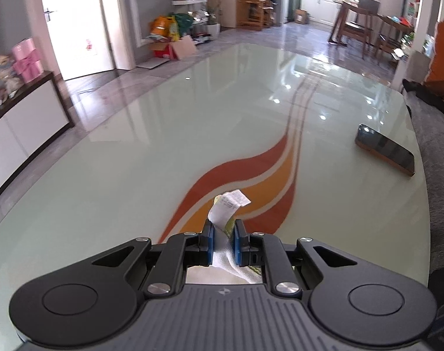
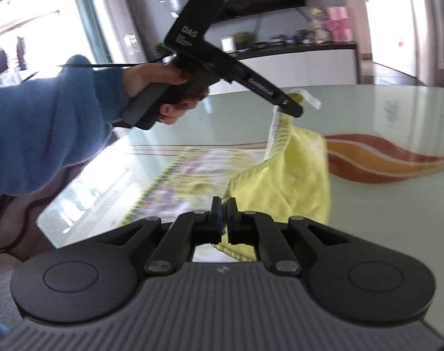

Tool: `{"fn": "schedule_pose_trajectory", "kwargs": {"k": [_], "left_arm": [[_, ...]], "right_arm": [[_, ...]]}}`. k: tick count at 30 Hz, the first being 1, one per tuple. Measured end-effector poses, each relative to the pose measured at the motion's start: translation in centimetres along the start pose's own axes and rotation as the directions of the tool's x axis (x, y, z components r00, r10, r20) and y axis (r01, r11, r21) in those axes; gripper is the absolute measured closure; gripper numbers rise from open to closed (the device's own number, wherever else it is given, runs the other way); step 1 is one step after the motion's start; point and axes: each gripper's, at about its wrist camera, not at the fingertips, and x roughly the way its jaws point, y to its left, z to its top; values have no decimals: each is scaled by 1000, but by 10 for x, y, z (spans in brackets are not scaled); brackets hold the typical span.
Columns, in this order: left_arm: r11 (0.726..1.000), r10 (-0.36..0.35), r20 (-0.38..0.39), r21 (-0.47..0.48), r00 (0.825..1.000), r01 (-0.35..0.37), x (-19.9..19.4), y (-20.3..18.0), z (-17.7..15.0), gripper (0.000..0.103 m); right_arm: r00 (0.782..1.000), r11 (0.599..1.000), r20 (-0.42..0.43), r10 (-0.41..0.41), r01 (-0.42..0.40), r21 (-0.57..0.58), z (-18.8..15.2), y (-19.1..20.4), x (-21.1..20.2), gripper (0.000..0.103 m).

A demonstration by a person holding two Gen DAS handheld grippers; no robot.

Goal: Fold towel
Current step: 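Lift the towel with both tools and flip it, laying the cloud side up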

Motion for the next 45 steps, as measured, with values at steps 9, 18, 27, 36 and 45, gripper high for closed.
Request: {"fn": "schedule_pose_trajectory", "kwargs": {"k": [9,18,27,36,45], "left_arm": [[996,61,8,-60,998,-60,-45,37,-37,88],[983,118,0,-141,993,-117,-79,78,-84,88],[966,135,-36,-219,990,-139,-65,103,-127,86],[938,206,-25,-280,978,-205,-70,110,-157,68],[926,231,40,-315,972,-207,-116,75,-175,50]], "right_arm": [[986,984,-45,162,-165,-69,15,51,47,100],[965,964,-123,232,-245,-105,12,81,87,100],[954,967,-232,187,-221,-127,1,85,121,100],[963,965,-222,154,-195,-174,-3,101,98,66],[978,981,-210,23,-62,-184,-1,41,42,86]]}}
